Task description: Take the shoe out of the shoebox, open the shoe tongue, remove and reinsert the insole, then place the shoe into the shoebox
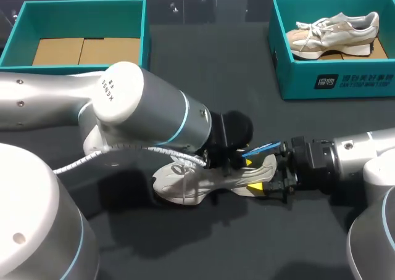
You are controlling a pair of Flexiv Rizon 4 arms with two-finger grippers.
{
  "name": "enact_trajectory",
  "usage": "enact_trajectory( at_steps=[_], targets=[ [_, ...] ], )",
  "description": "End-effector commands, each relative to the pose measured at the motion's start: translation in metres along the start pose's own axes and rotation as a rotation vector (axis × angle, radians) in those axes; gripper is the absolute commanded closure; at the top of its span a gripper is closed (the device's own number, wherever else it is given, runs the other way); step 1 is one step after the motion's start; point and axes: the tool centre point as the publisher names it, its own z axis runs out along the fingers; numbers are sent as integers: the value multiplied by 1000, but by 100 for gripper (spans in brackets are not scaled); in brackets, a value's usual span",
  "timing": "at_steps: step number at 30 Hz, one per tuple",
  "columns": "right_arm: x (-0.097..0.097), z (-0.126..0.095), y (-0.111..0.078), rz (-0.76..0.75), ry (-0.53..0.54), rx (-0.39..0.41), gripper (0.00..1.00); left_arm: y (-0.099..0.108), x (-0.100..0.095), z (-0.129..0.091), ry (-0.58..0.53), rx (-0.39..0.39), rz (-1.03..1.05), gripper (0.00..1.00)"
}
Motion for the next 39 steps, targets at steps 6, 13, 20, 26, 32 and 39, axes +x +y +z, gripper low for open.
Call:
enact_trajectory(
  at_steps=[6,13,20,26,32,39],
  targets=[
    [0,1,0,0,1,4,100,1,-3,18,-31,4,8,58],
    [0,1,0,0,1,4,100,0,-14,24,-25,3,-12,100],
    [0,1,0,0,1,4,100,-18,-18,12,56,27,-72,100],
    [0,1,0,0,1,4,100,-46,-14,-11,162,71,-132,100],
    [0,1,0,0,1,4,100,-73,-9,-39,276,112,-175,100],
    [0,1,0,0,1,4,100,-98,-6,-73,367,188,-189,100]
  ],
)
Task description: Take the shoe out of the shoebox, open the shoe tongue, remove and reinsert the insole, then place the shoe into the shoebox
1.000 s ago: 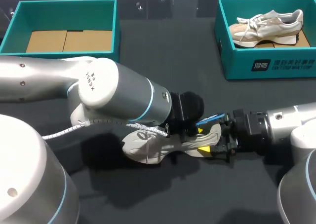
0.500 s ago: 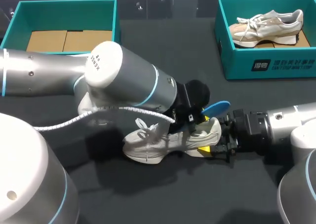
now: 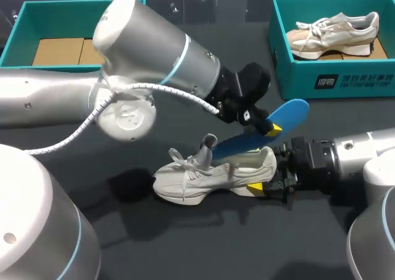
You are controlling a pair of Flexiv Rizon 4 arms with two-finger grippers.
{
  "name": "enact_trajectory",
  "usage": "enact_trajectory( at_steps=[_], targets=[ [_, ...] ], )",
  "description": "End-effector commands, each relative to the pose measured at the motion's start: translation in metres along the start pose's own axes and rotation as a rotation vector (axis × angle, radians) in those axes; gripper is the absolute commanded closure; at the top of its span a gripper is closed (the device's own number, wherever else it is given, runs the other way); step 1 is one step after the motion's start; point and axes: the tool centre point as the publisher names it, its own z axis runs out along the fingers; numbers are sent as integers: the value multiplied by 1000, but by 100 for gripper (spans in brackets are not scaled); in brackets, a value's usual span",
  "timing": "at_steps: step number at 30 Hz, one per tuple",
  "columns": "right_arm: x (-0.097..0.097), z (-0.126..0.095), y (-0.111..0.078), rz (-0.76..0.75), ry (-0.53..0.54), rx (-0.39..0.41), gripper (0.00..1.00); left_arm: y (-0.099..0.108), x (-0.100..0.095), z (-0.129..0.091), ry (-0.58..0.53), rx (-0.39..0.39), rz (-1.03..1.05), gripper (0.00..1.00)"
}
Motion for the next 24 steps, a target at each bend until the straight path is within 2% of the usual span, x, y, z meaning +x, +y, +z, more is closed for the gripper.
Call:
enact_trajectory(
  at_steps=[1,14,17,21,24],
  targets=[
    [0,1,0,0,1,4,100,4,0,-23,69,-2,6,100],
    [0,1,0,0,1,4,100,4,0,-23,69,-2,6,100],
    [0,1,0,0,1,4,100,-12,5,-47,99,151,-46,100],
    [0,1,0,0,1,4,100,-28,14,-74,69,278,-65,100],
    [0,1,0,0,1,4,100,-41,28,-98,66,375,-78,100]
  ],
)
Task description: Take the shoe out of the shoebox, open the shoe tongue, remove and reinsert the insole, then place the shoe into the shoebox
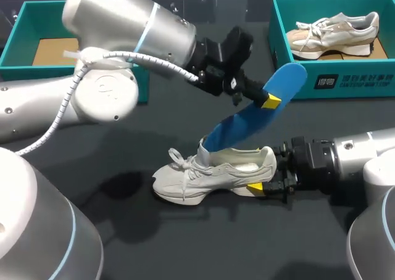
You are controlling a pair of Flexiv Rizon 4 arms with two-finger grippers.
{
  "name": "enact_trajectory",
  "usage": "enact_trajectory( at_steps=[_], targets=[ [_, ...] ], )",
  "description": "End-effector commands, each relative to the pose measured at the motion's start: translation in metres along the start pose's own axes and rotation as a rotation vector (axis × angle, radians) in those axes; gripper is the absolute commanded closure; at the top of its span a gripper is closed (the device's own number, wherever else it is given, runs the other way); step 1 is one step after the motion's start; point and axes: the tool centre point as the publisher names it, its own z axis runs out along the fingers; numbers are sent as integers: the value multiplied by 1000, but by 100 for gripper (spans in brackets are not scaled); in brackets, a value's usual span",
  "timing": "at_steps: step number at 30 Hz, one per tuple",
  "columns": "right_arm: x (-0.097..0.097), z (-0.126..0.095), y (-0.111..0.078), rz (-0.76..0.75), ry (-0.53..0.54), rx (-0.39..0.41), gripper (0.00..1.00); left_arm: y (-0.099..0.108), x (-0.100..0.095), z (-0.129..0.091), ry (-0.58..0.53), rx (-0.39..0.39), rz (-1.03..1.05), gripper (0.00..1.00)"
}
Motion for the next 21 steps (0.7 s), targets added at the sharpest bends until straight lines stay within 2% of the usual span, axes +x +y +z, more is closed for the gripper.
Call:
enact_trajectory(
  at_steps=[1,17,21],
  targets=[
    [0,1,0,0,1,4,100,-3,32,-46,-9,222,-17,100],
    [0,1,0,0,1,4,100,-3,32,-46,-9,222,-17,100],
    [0,1,0,0,1,4,100,-1,61,-56,-1,307,-11,100]
  ],
)
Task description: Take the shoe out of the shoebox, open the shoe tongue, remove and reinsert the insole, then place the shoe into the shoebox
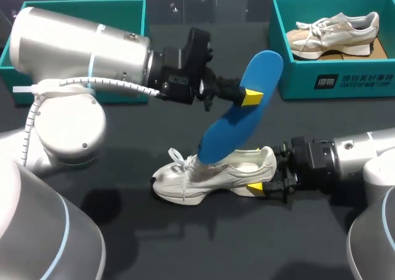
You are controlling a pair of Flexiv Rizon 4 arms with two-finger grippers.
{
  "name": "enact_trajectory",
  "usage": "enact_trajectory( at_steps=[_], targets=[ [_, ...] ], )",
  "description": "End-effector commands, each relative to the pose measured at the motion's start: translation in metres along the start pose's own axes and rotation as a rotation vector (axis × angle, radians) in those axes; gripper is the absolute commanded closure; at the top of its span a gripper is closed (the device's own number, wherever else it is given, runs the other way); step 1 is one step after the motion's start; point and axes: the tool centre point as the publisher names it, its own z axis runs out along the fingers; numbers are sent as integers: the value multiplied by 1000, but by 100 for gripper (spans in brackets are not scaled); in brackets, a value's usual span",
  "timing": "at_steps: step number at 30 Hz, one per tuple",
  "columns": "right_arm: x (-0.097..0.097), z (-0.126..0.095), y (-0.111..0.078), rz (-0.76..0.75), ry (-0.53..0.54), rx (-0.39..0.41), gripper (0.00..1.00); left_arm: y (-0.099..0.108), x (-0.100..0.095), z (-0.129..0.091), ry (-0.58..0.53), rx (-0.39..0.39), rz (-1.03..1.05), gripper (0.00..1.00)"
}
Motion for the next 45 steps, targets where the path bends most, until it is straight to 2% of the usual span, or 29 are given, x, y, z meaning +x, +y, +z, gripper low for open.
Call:
enact_trajectory(
  at_steps=[1,8,10,20,29,45],
  targets=[
    [0,1,0,0,1,4,100,4,27,-12,-15,98,5,100],
    [0,1,0,0,1,4,100,-9,61,-37,-39,201,-21,100],
    [0,1,0,0,1,4,100,-11,67,-47,-36,199,-26,100],
    [0,1,0,0,1,4,100,-11,67,-47,-36,199,-26,100],
    [0,1,0,0,1,4,100,11,71,-53,-21,168,-113,100],
    [0,1,0,0,1,4,100,17,72,-73,-45,225,-214,100]
  ],
)
